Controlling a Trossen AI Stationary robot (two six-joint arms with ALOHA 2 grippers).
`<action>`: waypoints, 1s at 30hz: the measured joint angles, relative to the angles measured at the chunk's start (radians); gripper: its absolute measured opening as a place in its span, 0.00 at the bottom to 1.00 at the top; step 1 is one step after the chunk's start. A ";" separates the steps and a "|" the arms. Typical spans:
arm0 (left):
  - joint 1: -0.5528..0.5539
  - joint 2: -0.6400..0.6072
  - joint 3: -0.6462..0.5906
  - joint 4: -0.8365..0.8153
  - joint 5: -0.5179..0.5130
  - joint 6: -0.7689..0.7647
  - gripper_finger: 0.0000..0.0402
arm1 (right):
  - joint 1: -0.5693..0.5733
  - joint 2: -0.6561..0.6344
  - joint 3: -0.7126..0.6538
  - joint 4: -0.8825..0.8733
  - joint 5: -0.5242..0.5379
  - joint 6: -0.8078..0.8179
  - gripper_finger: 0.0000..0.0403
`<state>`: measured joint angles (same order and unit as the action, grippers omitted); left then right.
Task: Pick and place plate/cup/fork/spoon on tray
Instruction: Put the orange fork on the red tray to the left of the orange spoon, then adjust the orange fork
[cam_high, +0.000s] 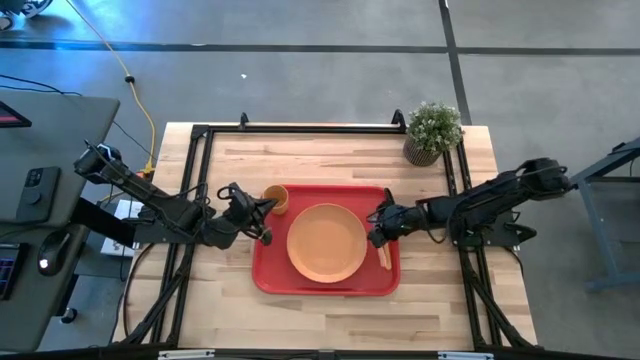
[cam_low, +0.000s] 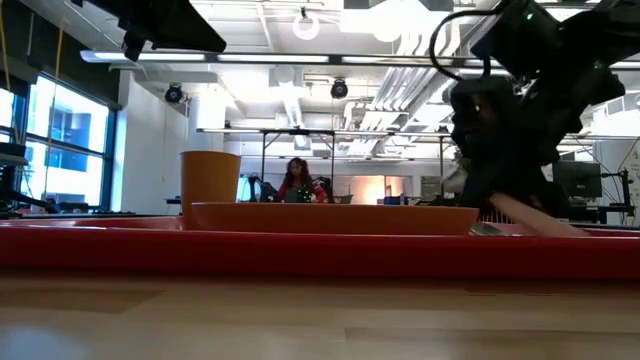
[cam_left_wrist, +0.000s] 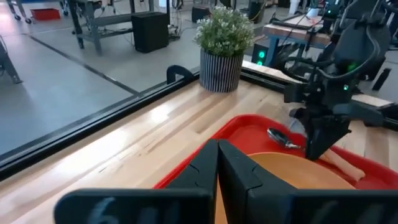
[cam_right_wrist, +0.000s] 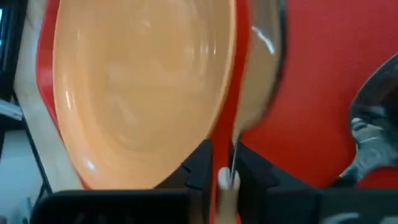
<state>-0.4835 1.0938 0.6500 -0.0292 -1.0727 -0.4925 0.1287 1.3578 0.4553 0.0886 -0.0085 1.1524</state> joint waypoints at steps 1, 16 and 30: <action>0.000 0.000 0.000 -0.003 0.001 0.000 0.00 | 0.000 0.009 0.000 0.004 0.004 0.008 0.13; -0.002 -0.060 -0.001 -0.054 0.078 0.050 0.07 | 0.021 -0.126 0.001 -0.040 0.192 0.011 0.39; -0.009 -0.067 0.001 -0.165 0.101 -0.056 0.03 | 0.239 -0.062 0.001 -0.166 0.242 0.167 0.29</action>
<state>-0.4923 1.0268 0.6506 -0.1946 -0.9718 -0.5485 0.3678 1.2958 0.4564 -0.0779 0.2337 1.3199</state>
